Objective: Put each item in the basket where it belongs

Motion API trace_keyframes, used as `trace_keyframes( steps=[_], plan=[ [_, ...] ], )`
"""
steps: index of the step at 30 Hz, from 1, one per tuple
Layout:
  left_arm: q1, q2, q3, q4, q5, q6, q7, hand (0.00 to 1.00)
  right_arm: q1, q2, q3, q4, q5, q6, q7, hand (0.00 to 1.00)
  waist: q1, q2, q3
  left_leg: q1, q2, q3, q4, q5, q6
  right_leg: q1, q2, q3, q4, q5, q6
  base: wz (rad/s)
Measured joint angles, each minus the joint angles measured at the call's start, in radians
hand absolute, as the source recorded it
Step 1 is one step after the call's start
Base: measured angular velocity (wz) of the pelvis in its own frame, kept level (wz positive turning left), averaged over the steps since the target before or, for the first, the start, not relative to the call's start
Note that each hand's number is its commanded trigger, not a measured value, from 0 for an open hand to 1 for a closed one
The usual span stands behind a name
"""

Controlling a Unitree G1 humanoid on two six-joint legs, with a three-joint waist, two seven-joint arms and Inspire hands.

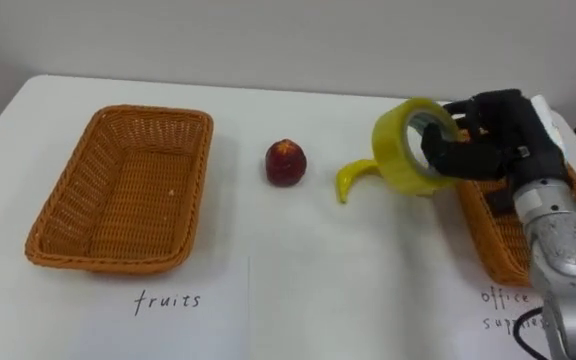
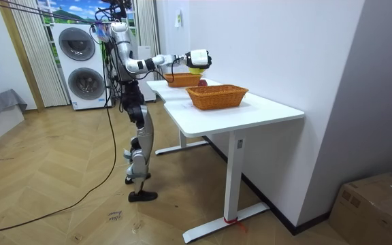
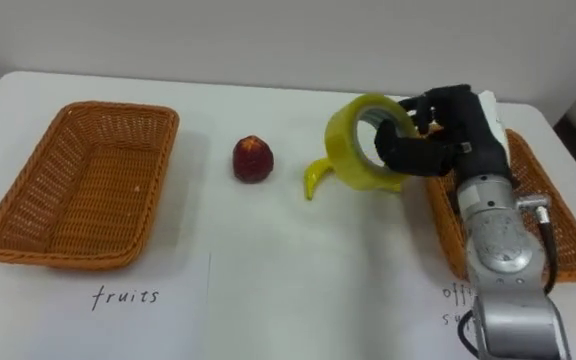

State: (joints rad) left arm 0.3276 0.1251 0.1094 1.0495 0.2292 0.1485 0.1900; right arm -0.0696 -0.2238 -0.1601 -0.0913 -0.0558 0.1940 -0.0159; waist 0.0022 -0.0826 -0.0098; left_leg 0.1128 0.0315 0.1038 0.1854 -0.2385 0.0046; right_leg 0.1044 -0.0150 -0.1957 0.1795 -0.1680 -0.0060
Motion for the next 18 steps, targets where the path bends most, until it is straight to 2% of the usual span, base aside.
trace_keyframes(
  steps=[7, 13, 18],
  plan=[
    [-0.004, 0.000, 0.032, 0.001, 0.003, -0.001, 0.002, 0.00, 0.018, -0.010, -0.031, 0.043, 0.031, -0.008, -0.074, 1.00, -0.012, -0.003, 0.0016, 0.003, 0.000, 0.002, -0.001, 0.000, 0.000, 0.001, 0.001, 0.001, 0.000, 0.000, 0.000, 0.00],
    [0.002, 0.002, 0.071, -0.022, 0.005, 0.003, 0.002, 0.00, 0.041, -0.023, -0.060, 0.052, 0.043, -0.008, -0.127, 1.00, -0.017, -0.013, 0.0085, 0.002, 0.000, 0.003, -0.003, 0.000, 0.000, -0.003, 0.001, 0.002, 0.000, 0.000, 0.000, 0.00],
    [0.012, 0.003, 0.083, -0.053, 0.009, 0.004, 0.003, 0.00, 0.064, -0.036, -0.064, 0.121, 0.040, -0.013, -0.156, 1.00, -0.020, -0.024, 0.0041, 0.004, 0.000, 0.006, 0.000, 0.000, 0.000, -0.003, 0.002, 0.005, -0.005, 0.000, 0.000, -0.01]
  ],
)
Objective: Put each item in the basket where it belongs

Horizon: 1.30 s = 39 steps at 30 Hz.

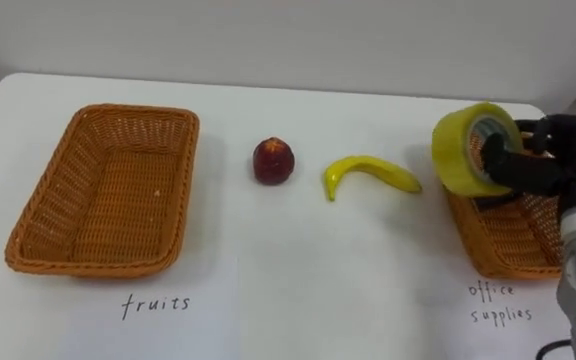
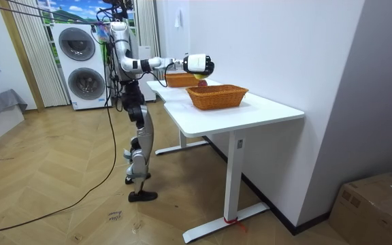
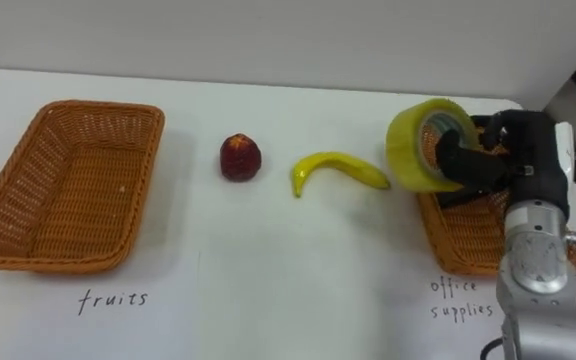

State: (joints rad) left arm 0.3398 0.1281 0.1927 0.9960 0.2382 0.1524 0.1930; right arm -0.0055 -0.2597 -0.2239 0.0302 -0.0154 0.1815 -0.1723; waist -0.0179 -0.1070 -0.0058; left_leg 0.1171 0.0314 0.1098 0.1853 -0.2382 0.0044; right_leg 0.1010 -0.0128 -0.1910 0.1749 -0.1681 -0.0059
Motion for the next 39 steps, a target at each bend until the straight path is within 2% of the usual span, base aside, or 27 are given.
trace_keyframes(
  steps=[11, 20, 30, 35, 36, 37, 39],
  plan=[
    [0.009, 0.002, 0.001, -0.029, 0.000, 0.005, 0.002, 0.00, 0.032, 0.000, -0.002, 0.007, -0.027, 0.000, -0.020, 1.00, 0.000, 0.007, 0.0034, -0.001, 0.001, 0.001, -0.001, 0.000, 0.000, -0.003, 0.000, 0.003, 0.000, 0.000, 0.000, -0.01],
    [0.019, -0.001, 0.000, -0.030, 0.000, 0.022, 0.014, 0.00, 0.032, 0.000, -0.043, 0.034, -0.076, 0.001, -0.059, 1.00, -0.008, 0.015, -0.0008, -0.002, 0.001, 0.000, -0.002, 0.000, 0.000, -0.003, 0.000, 0.002, 0.002, 0.000, 0.000, 0.00],
    [0.023, -0.002, 0.000, -0.030, 0.000, 0.022, 0.013, 0.00, 0.048, 0.000, -0.045, 0.033, -0.076, 0.001, -0.066, 1.00, -0.012, 0.002, 0.0023, 0.000, 0.001, 0.004, -0.002, 0.000, 0.000, -0.005, -0.001, 0.002, 0.012, -0.001, 0.001, 0.00],
    [0.023, -0.002, -0.001, -0.030, 0.001, 0.022, 0.013, 0.00, 0.054, 0.000, -0.045, 0.033, -0.076, 0.001, -0.067, 1.00, -0.011, 0.003, 0.0028, 0.000, 0.000, 0.004, -0.001, 0.000, 0.000, -0.005, -0.002, 0.003, 0.012, -0.001, 0.001, 0.00],
    [0.023, -0.002, -0.001, -0.030, 0.001, 0.022, 0.013, 0.00, 0.054, 0.000, -0.045, 0.033, -0.076, 0.001, -0.067, 0.76, -0.011, 0.003, 0.0028, 0.000, 0.001, 0.004, -0.001, 0.000, 0.000, -0.005, -0.002, 0.003, 0.012, -0.001, 0.001, 0.00],
    [0.023, -0.002, -0.001, -0.030, 0.001, 0.022, 0.013, 0.00, 0.054, 0.000, -0.045, 0.033, -0.076, 0.001, -0.068, 0.69, -0.011, 0.003, 0.0028, 0.000, 0.001, 0.004, -0.001, 0.000, 0.000, -0.005, -0.002, 0.003, 0.012, -0.001, 0.001, 0.00],
    [0.023, -0.003, -0.001, -0.030, 0.001, 0.022, 0.013, 0.00, 0.054, 0.000, -0.045, 0.033, -0.076, 0.001, -0.072, 0.00, -0.011, 0.004, 0.0028, 0.000, 0.001, 0.004, -0.002, 0.000, 0.000, -0.005, -0.002, 0.002, 0.012, -0.001, 0.001, 0.00]
  ],
)
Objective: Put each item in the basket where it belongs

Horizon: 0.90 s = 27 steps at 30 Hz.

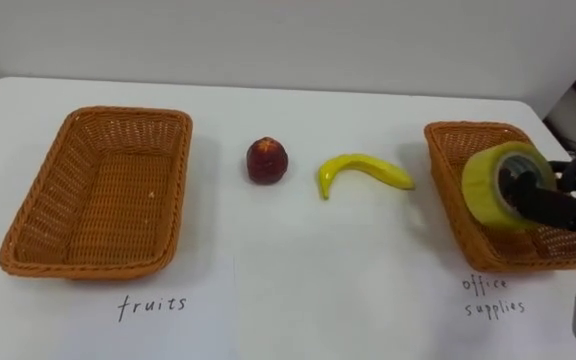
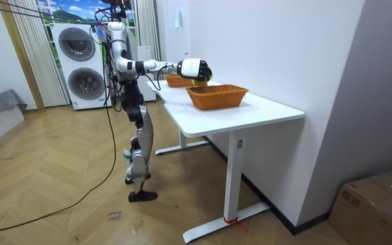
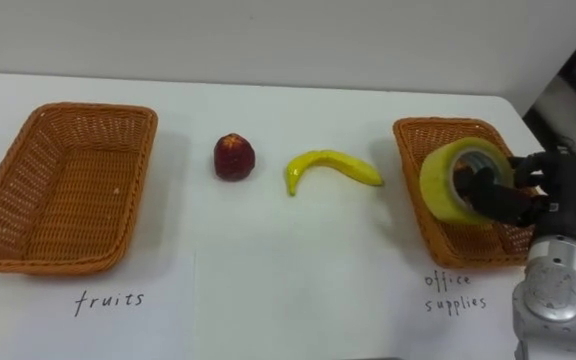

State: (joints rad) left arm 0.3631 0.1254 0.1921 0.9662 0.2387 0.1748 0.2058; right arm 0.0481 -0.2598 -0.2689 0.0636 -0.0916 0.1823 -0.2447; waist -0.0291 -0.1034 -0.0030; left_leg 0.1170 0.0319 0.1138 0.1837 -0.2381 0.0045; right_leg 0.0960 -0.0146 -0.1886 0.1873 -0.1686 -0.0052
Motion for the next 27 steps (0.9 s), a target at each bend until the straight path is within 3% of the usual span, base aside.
trace_keyframes(
  steps=[27],
  plan=[
    [0.000, 0.000, 0.000, -0.004, 0.007, 0.000, 0.002, 0.00, -0.004, -0.001, -0.030, -0.001, -0.001, -0.005, -0.024, 0.00, 0.006, 0.004, 0.0012, -0.002, 0.001, 0.007, -0.003, 0.000, 0.000, -0.007, 0.001, 0.009, 0.001, 0.000, 0.000, -0.01]
  ],
)
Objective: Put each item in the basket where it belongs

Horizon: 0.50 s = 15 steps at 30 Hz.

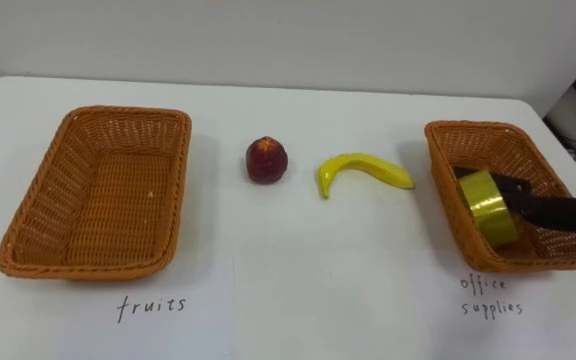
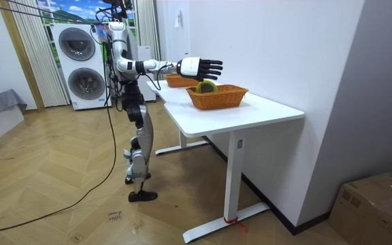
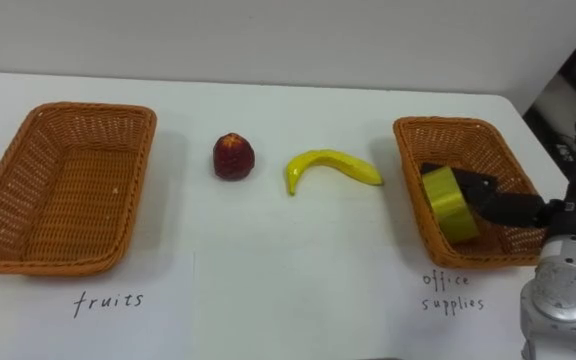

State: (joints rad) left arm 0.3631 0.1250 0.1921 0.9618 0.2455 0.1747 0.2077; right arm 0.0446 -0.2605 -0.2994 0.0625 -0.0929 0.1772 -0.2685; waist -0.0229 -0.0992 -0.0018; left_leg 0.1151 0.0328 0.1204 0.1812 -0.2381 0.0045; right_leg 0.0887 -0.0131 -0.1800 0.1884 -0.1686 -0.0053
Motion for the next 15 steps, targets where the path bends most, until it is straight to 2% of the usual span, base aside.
trace_keyframes(
  steps=[9, 15],
  plan=[
    [0.000, 0.001, 0.000, -0.001, 0.000, -0.001, 0.000, 0.00, 0.000, 0.000, 0.001, 0.000, -0.002, -0.002, 0.000, 0.00, 0.000, 0.003, 0.0020, -0.001, 0.000, 0.000, 0.000, 0.000, 0.000, 0.000, 0.000, 0.000, 0.000, 0.000, 0.000, 0.00],
    [0.000, 0.001, 0.000, -0.001, 0.000, -0.001, -0.001, 0.00, 0.000, 0.000, 0.001, 0.000, -0.027, -0.003, 0.000, 0.00, 0.000, 0.007, 0.0005, -0.001, 0.000, 0.000, -0.001, 0.000, 0.000, -0.001, 0.000, 0.000, 0.000, 0.000, 0.000, 0.00]
  ],
)
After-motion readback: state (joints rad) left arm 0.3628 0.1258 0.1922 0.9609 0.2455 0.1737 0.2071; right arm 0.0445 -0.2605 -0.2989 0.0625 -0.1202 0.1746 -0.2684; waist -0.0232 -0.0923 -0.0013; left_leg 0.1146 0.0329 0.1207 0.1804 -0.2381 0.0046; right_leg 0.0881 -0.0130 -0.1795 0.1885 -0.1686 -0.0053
